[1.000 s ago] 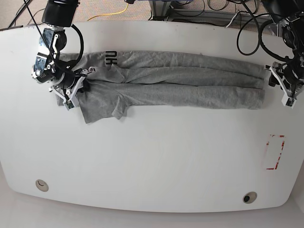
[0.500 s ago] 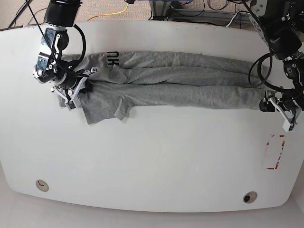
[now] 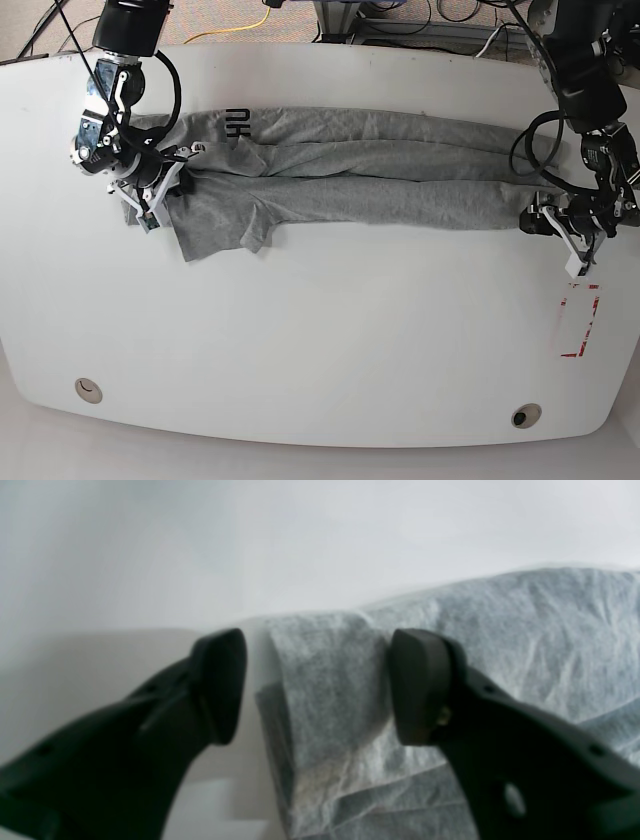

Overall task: Layout the t-shirt on the table in an organized manner, then fold the t-shirt properly
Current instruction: 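Grasp the shirt end with the left gripper and pull it taut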

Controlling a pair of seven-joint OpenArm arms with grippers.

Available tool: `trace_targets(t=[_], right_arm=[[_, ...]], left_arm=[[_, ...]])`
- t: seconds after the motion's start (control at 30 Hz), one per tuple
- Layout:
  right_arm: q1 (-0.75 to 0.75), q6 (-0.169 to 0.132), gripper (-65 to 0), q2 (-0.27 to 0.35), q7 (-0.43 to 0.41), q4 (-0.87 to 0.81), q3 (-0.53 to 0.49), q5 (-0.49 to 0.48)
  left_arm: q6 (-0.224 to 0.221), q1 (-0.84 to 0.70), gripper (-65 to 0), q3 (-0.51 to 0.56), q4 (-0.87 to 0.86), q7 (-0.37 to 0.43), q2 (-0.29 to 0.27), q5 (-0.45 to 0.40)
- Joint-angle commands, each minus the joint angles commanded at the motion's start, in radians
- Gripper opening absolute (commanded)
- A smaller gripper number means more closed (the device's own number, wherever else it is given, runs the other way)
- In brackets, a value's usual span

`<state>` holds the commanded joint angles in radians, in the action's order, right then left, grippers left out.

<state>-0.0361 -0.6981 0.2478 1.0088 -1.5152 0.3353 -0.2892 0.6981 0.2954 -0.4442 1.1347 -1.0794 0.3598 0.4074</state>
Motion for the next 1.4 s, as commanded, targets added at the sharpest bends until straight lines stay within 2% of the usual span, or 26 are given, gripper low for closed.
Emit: trace_targets(t=[0.3, 0.53, 0.8, 0.93, 1.1, 1.4], right_arm=[[0.000, 0.000, -59.8, -0.003, 0.000, 0.000, 0.000, 0.000], [0.000, 0.000, -59.8, -0.002, 0.000, 0.000, 0.000, 0.000], [0.000, 0.000, -59.8, -0.003, 0.000, 0.000, 0.000, 0.000], [0.000, 0.000, -59.8, -0.003, 0.000, 0.000, 0.000, 0.000], [0.000, 0.000, -59.8, -0.002, 0.000, 0.000, 0.000, 0.000], [0.000, 0.000, -59.8, 0.000, 0.000, 0.000, 0.000, 0.000]], left_arm=[[0.000, -0.028, -28.7, 0.002, 0.002, 0.000, 0.018, -0.002], [0.000, -0.029, -44.6, 0.002, -0.002, 0.000, 0.018, -0.002], [0.000, -0.029, -46.8, 0.002, 0.006, 0.000, 0.018, 0.000], [0.000, -0.029, -53.1, 0.002, 0.054, 0.000, 0.017, 0.006], [0.000, -0.041, -53.3, 0.002, 0.140, -0.011, 0.018, 0.006], [0.000, -0.097, -53.3, -0.005, 0.316, -0.106, 0.018, 0.006]])
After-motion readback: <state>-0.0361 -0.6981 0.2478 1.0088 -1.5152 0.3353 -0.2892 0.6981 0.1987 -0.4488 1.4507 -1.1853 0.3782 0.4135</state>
